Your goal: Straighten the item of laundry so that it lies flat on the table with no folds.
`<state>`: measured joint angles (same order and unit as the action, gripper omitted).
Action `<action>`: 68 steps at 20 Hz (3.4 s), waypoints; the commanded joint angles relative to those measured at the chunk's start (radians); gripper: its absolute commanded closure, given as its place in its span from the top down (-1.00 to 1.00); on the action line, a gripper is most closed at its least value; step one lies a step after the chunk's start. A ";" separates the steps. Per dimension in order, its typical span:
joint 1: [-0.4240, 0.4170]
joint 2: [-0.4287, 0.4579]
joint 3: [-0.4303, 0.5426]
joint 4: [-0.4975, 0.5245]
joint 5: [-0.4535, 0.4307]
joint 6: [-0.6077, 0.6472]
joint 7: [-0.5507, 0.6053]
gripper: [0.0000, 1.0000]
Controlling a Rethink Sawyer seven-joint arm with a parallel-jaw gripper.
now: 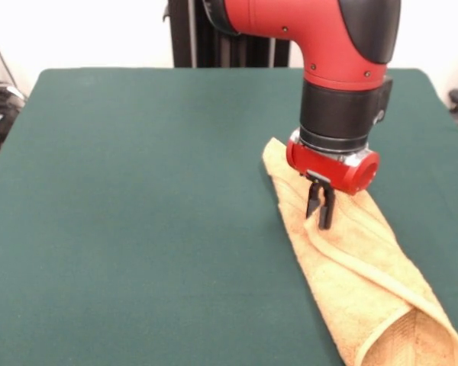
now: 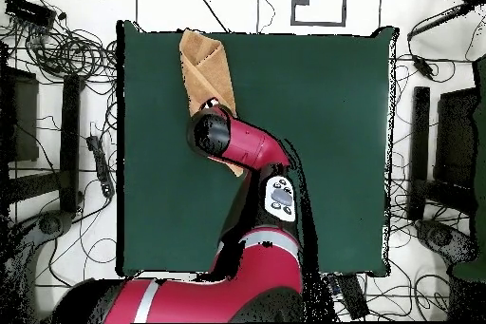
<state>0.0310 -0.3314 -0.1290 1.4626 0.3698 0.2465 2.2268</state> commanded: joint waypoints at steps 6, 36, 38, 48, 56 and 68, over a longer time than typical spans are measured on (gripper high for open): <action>0.011 0.009 0.056 0.063 0.019 0.121 0.155 -1.00; 0.242 -0.015 0.042 0.135 0.327 0.084 0.488 -1.00; 0.238 -0.012 0.067 0.158 0.340 0.065 0.488 -1.00; 0.295 0.035 0.037 0.161 0.348 0.082 0.535 -1.00; 0.451 0.117 -0.108 0.051 0.438 0.158 0.713 1.00; 0.660 0.382 -0.426 -0.365 0.471 0.515 1.352 1.00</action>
<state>0.6103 -0.1300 -0.4256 1.3461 0.7693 0.4940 2.8944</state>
